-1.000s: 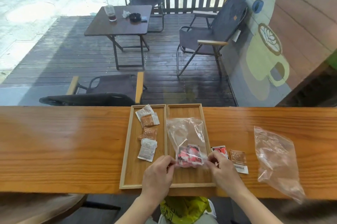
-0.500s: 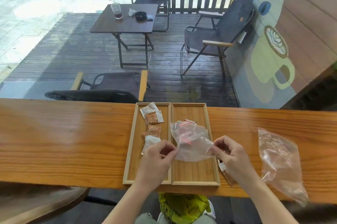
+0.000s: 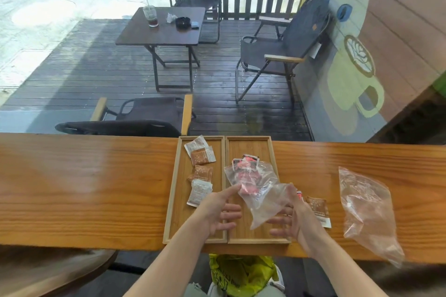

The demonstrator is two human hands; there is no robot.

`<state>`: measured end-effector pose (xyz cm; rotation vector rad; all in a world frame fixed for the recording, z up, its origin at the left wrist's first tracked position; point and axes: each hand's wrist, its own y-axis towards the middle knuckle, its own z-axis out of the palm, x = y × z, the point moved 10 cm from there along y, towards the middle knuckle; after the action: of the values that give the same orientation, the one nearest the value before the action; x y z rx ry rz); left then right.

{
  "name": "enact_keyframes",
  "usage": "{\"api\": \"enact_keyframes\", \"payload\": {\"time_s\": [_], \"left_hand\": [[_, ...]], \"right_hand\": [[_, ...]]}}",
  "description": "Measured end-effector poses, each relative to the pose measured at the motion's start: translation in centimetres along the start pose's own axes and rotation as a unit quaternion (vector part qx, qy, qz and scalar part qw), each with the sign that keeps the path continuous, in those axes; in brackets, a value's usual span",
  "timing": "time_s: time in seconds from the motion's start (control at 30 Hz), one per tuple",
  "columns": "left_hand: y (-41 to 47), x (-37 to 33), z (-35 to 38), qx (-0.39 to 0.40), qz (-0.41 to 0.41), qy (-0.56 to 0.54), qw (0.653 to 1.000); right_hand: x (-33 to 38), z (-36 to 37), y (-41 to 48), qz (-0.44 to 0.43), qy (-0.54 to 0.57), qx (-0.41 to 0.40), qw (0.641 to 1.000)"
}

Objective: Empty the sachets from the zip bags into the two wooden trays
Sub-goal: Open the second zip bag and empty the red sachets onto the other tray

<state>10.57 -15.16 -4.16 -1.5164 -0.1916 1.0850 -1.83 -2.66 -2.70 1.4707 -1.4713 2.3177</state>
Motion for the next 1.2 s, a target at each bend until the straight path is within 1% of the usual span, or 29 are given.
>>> {"api": "enact_keyframes", "payload": {"time_s": [0.07, 0.17, 0.27, 0.37, 0.5, 0.63, 0.7, 0.77, 0.87, 0.93, 1.07, 1.2], "left_hand": [[0.1, -0.6, 0.2, -0.014, 0.008, 0.012, 1.000], [0.6, -0.2, 1.1, -0.009, -0.015, -0.025, 1.000], [1.0, 0.3, 2.0, -0.001, -0.024, -0.027, 0.999], [1.3, 0.1, 1.9, -0.035, 0.001, -0.026, 0.999], [1.1, -0.5, 1.2, -0.075, 0.027, -0.023, 0.997], [-0.9, -2.5, 0.8, -0.097, 0.066, -0.039, 0.992], [-2.0, -4.0, 0.8, -0.087, 0.094, -0.066, 0.990], [-3.3, -5.1, 1.0, -0.065, 0.098, -0.119, 0.986], [-4.5, -5.9, 2.0, 0.000, 0.064, -0.209, 0.976], [-4.9, -6.1, 2.5, 0.032, 0.045, -0.249, 0.967], [-5.6, -5.7, 3.5, 0.059, 0.017, -0.268, 0.961], [-5.7, -4.5, 4.1, 0.064, -0.004, -0.259, 0.964]], "right_hand": [[0.5, 0.0, 0.6, 0.001, 0.021, -0.006, 1.000], [1.1, -0.3, 1.4, 0.014, 0.051, -0.014, 0.998], [1.6, 0.0, 1.6, 0.009, -0.005, 0.014, 1.000], [1.5, 0.7, 1.4, 0.009, -0.071, 0.051, 0.996], [1.6, 1.0, 1.3, 0.005, -0.081, 0.038, 0.996], [4.5, 1.7, 0.0, -0.047, -0.101, 0.026, 0.993], [6.6, 2.0, -1.0, -0.079, -0.095, 0.025, 0.992], [8.6, 2.0, -1.8, -0.098, -0.080, 0.016, 0.992], [10.6, 1.8, -2.6, -0.104, -0.058, -0.003, 0.993], [11.3, 1.7, -3.0, -0.103, -0.058, -0.005, 0.993], [11.2, 0.9, -3.2, -0.087, -0.075, -0.003, 0.993], [9.7, 0.1, -3.3, -0.058, -0.076, 0.004, 0.995]]}}
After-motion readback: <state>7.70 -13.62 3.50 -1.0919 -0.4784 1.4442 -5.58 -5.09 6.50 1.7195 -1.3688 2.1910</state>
